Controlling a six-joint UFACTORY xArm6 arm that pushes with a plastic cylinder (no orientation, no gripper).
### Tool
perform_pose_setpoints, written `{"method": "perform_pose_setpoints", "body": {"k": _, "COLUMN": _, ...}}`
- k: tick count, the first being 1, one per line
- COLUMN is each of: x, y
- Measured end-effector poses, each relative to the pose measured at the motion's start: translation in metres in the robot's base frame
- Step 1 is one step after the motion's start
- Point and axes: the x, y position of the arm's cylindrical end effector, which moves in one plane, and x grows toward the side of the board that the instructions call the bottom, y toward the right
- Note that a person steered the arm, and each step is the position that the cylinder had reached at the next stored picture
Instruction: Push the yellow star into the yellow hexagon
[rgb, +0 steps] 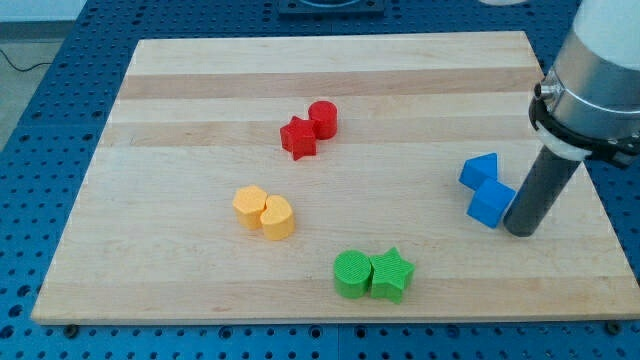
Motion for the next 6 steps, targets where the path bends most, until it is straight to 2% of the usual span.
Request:
{"method": "perform_pose_setpoints", "body": {"k": 1, "x": 0.0, "y": 0.0}}
{"method": "perform_pose_setpoints", "body": {"k": 3, "x": 0.021, "y": -0.091}}
{"method": "perform_pose_setpoints", "body": {"k": 6, "x": 0.003, "y": -0.213}}
